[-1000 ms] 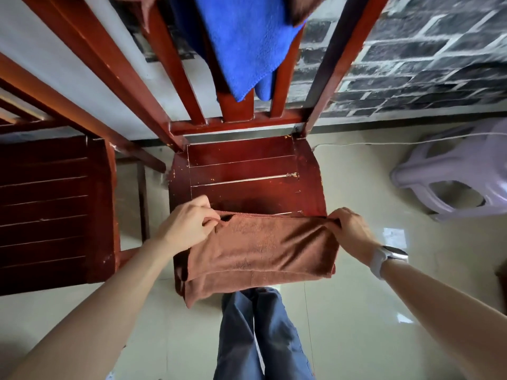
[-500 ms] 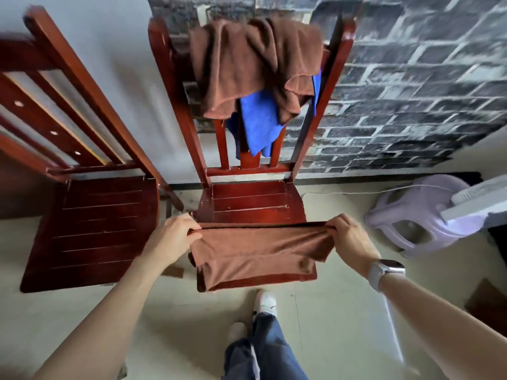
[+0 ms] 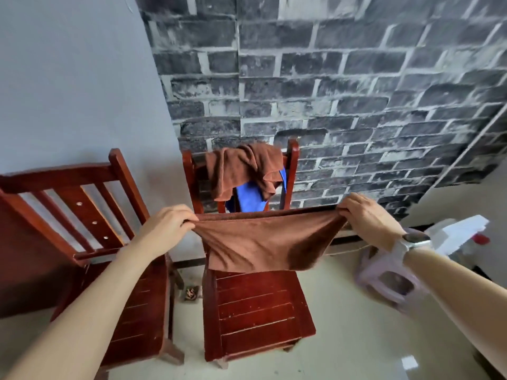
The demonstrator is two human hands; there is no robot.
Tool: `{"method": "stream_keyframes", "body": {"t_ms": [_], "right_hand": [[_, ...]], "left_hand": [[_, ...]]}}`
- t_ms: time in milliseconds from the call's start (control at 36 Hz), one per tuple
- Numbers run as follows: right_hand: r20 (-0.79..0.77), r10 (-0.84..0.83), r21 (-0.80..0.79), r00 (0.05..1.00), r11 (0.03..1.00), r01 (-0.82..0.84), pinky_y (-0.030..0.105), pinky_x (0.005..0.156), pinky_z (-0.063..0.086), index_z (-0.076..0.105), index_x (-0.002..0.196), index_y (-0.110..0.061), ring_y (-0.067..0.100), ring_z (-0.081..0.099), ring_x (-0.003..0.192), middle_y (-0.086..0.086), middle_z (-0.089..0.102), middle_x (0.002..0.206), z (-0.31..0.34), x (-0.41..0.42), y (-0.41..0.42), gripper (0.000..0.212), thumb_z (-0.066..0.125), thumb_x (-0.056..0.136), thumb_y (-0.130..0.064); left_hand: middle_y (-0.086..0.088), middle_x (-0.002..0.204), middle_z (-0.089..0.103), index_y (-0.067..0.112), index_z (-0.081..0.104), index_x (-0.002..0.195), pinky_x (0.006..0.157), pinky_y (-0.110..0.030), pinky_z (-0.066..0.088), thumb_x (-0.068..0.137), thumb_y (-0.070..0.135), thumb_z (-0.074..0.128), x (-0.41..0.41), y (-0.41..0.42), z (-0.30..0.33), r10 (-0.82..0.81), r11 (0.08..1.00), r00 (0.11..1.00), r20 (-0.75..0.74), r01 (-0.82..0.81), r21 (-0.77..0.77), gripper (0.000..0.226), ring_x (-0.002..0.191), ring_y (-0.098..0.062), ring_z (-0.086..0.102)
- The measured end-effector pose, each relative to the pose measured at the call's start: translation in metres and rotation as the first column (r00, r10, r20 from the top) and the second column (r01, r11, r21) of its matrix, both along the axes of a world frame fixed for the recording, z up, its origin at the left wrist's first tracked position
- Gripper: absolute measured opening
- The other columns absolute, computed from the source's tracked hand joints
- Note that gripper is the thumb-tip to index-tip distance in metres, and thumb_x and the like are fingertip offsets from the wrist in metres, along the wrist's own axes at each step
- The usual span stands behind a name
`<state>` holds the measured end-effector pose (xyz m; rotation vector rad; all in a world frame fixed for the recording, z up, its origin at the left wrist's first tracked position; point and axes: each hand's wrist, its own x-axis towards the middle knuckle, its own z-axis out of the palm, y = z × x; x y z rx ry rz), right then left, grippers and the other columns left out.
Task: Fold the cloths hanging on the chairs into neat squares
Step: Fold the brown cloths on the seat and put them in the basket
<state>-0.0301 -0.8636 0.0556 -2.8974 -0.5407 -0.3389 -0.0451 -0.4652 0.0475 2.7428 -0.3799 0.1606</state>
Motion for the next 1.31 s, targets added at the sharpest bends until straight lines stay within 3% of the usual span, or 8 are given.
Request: {"method": "stream_keyframes", "body": {"t_ms": [306, 472, 611, 722, 861, 917, 1028, 1306], "right_hand": [[0.088, -0.092, 0.158, 0.992, 0.984, 0.077, 0.036, 0.090, 0.042, 0.064, 0.102, 0.003, 0.033, 0.056, 0.097, 0.017, 0.060, 0.100, 0.056, 0.010, -0.010, 0.020, 0.048, 0.091, -0.001], [0.079, -0.156, 0.330, 0.985, 0.936, 0.121, 0.029, 0.086, 0.040, 0.064, 0.102, -0.003, 0.028, 0.057, 0.096, 0.012, 0.061, 0.102, 0.070, 0.017, -0.016, 0.019, 0.049, 0.091, -0.005], [0.010, -0.201, 0.421, 0.980, 0.890, 0.178, 0.024, 0.082, 0.038, 0.057, 0.104, -0.004, 0.019, 0.055, 0.087, 0.011, 0.064, 0.102, 0.077, 0.019, -0.020, 0.017, 0.057, 0.087, -0.005], [0.045, -0.141, 0.345, 0.989, 0.931, 0.117, 0.029, 0.090, 0.044, 0.063, 0.110, -0.003, 0.019, 0.056, 0.090, 0.013, 0.063, 0.108, 0.076, 0.020, -0.024, 0.024, 0.057, 0.087, -0.002], [0.089, -0.112, 0.325, 0.990, 0.943, 0.077, 0.025, 0.083, 0.040, 0.068, 0.098, 0.000, 0.015, 0.053, 0.082, 0.012, 0.063, 0.098, 0.073, 0.022, -0.023, 0.017, 0.059, 0.084, 0.001], [0.088, -0.113, 0.337, 0.990, 0.938, 0.077, 0.026, 0.080, 0.042, 0.068, 0.094, 0.001, 0.016, 0.054, 0.079, 0.011, 0.063, 0.095, 0.072, 0.024, -0.023, 0.014, 0.061, 0.082, 0.002], [0.068, -0.116, 0.363, 0.991, 0.928, 0.084, 0.027, 0.079, 0.044, 0.068, 0.090, 0.000, 0.019, 0.055, 0.077, 0.007, 0.060, 0.090, 0.071, 0.025, -0.020, 0.011, 0.063, 0.081, 0.003], [0.023, -0.148, 0.407, 0.989, 0.905, 0.126, 0.023, 0.076, 0.039, 0.068, 0.086, 0.001, 0.019, 0.054, 0.076, 0.004, 0.058, 0.085, 0.069, 0.026, -0.016, 0.008, 0.064, 0.079, 0.004]], "left_hand": [[0.012, 0.081, 0.061, 0.012, 0.072, 0.091, 0.067, -0.004, 0.037, 0.082, 0.012, 0.066, 0.015, -0.008, 0.065, 0.077, 0.967, 0.996, 0.039, -0.065, -0.244, 0.011, 0.073, 0.005, 0.053], [0.038, 0.061, 0.057, 0.041, 0.061, 0.071, 0.069, 0.006, 0.032, 0.078, 0.013, 0.070, 0.021, -0.010, 0.087, 0.080, 0.927, 0.997, 0.019, -0.068, -0.368, 0.031, 0.074, 0.027, 0.050], [0.021, 0.069, 0.066, 0.035, 0.068, 0.072, 0.078, -0.012, 0.038, 0.076, 0.011, 0.072, 0.024, -0.009, 0.091, 0.122, 0.869, 0.993, 0.001, -0.106, -0.483, 0.025, 0.077, 0.006, 0.059], [0.003, 0.056, 0.068, 0.038, 0.070, 0.065, 0.068, 0.001, 0.040, 0.075, 0.008, 0.072, 0.025, -0.005, 0.087, 0.126, 0.846, 0.992, 0.000, -0.107, -0.522, 0.032, 0.065, -0.001, 0.062], [0.026, 0.062, 0.064, 0.034, 0.066, 0.069, 0.078, -0.007, 0.042, 0.074, 0.006, 0.073, 0.027, -0.007, 0.085, 0.175, 0.858, 0.985, 0.015, -0.145, -0.493, 0.029, 0.070, 0.008, 0.060], [0.028, 0.064, 0.062, 0.034, 0.065, 0.069, 0.081, -0.011, 0.041, 0.074, 0.004, 0.073, 0.027, -0.009, 0.085, 0.193, 0.851, 0.981, 0.009, -0.163, -0.499, 0.031, 0.076, 0.005, 0.058], [0.026, 0.066, 0.062, 0.031, 0.066, 0.068, 0.072, 0.005, 0.038, 0.072, -0.001, 0.072, 0.029, -0.009, 0.085, 0.214, 0.812, 0.977, -0.011, -0.184, -0.553, 0.033, 0.070, 0.008, 0.059], [0.020, 0.064, 0.069, 0.016, 0.060, 0.076, 0.065, 0.001, 0.041, 0.076, -0.005, 0.067, 0.030, -0.003, 0.076, 0.196, 0.676, 0.971, -0.138, -0.236, -0.698, 0.022, 0.063, 0.011, 0.061]]}}
